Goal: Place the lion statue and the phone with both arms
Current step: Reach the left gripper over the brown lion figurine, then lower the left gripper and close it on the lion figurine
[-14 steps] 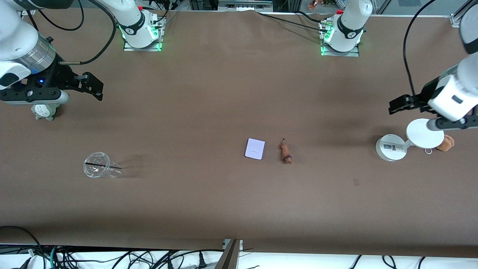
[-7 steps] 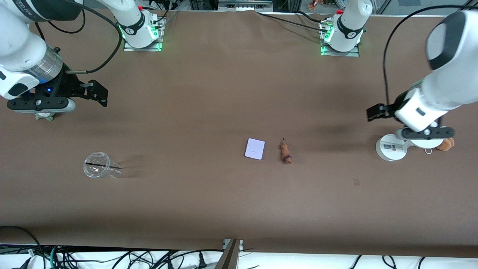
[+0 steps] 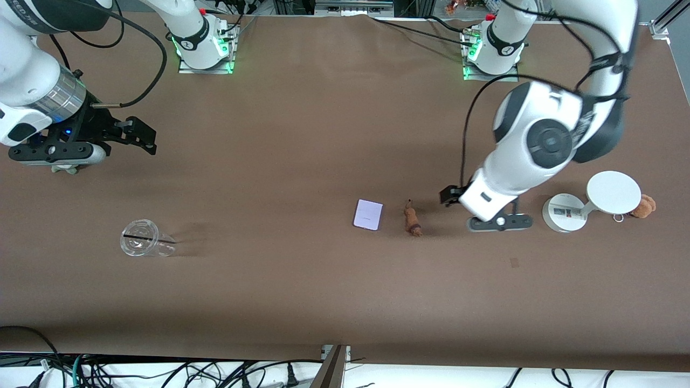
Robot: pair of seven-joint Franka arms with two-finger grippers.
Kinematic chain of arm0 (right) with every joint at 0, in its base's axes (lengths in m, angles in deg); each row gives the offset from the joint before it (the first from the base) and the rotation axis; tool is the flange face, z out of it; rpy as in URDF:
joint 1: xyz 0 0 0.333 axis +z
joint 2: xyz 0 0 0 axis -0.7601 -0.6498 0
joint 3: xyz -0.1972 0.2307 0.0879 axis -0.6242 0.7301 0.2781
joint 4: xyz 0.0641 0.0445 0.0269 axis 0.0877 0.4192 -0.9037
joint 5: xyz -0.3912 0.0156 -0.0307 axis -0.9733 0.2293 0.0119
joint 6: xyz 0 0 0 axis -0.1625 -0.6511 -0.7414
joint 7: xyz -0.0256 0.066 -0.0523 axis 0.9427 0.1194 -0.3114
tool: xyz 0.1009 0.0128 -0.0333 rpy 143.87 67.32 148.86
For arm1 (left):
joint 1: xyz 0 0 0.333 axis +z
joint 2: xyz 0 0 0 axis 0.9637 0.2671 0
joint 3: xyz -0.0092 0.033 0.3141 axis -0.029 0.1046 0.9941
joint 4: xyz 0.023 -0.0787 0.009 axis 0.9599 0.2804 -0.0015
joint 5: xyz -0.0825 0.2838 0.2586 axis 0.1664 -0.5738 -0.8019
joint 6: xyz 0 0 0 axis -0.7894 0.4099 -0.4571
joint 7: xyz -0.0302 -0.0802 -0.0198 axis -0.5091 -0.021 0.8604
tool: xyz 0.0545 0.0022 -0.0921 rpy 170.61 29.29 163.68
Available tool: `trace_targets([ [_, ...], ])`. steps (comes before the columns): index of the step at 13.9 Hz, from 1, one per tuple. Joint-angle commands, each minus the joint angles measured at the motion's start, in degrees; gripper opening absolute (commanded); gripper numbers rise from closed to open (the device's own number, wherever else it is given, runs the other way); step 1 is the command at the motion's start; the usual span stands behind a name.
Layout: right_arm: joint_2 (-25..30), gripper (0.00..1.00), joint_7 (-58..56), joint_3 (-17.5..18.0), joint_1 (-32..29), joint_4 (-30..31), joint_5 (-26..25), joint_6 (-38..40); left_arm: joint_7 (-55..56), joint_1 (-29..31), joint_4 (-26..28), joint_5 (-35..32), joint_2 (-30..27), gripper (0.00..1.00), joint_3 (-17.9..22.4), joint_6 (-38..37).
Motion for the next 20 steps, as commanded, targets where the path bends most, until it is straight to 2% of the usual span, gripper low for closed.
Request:
trace_targets([
  [1,-0.13,1.00,-0.58,0.06,-0.44,-0.45,1.04,-0.07,5.04,-3.85,0.05,0.92,4.04,1.00,0.82,6.10],
  [6,-0.13,1.00,-0.67,0.06,-0.79,-0.80,0.95,-0.16,5.32,-6.67,0.22,0.48,9.23,1.00,0.82,11.13],
  [10,-0.13,1.00,-0.58,0.06,-0.79,-0.98,1.04,-0.25,4.79,-7.90,8.12,0.13,10.20,1.00,0.91,23.67],
  [11,-0.13,1.00,-0.50,0.06,-0.79,-0.98,1.04,-0.25,4.71,-7.90,8.57,0.13,10.46,1.00,0.91,24.84],
  [13,-0.13,1.00,-0.23,0.06,-0.79,-0.98,1.13,-0.25,4.35,-7.90,8.75,0.04,10.82,1.00,0.91,24.94],
  [16,-0.13,1.00,-0.14,0.06,-0.79,-0.98,1.48,-0.25,4.35,-7.99,8.75,-3.73,11.78,1.00,0.91,25.46],
  [20,-0.13,1.00,-0.14,0.06,-0.79,-0.98,1.48,-0.25,4.35,-7.90,8.66,-4.00,13.02,1.00,1.00,27.58],
])
